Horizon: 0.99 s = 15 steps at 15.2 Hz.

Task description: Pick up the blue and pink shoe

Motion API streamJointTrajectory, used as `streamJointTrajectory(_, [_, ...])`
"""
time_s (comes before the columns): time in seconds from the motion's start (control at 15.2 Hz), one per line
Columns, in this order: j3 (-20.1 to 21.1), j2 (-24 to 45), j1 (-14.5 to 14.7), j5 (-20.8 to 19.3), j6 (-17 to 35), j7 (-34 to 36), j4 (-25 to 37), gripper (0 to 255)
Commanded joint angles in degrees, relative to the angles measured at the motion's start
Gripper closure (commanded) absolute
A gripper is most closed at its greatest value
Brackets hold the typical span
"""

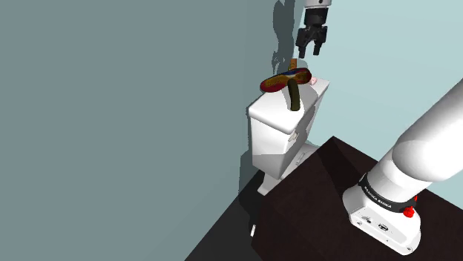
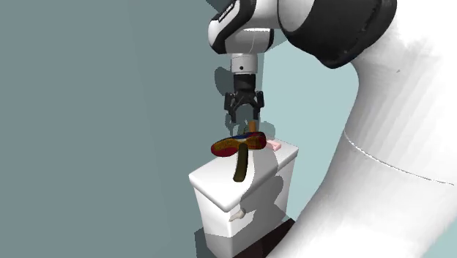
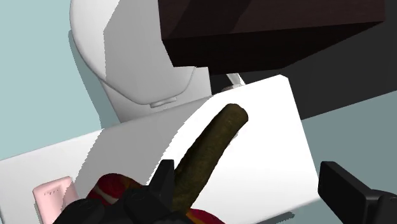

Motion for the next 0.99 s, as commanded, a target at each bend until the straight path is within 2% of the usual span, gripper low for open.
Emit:
streamJointTrajectory(0.0, [-1.1, 5.3, -0.7, 1.7, -1.2, -2.4, 5.2, 0])
streamJointTrajectory(0.46, [-2.9, 25.3, -5.8, 8.5, -7.4, -9.6, 26.5, 0])
streamJointTrajectory(0.73, [-2.3, 38.7, -10.6, 12.3, -14.0, -11.9, 43.9, 0])
streamJointTrajectory(0.86, [-1.5, 47.1, -13.7, 14.2, -19.0, -12.1, 56.3, 0])
streamJointTrajectory(0.92, [-1.2, 48.3, -14.2, 14.4, -19.7, -12.1, 58.1, 0])
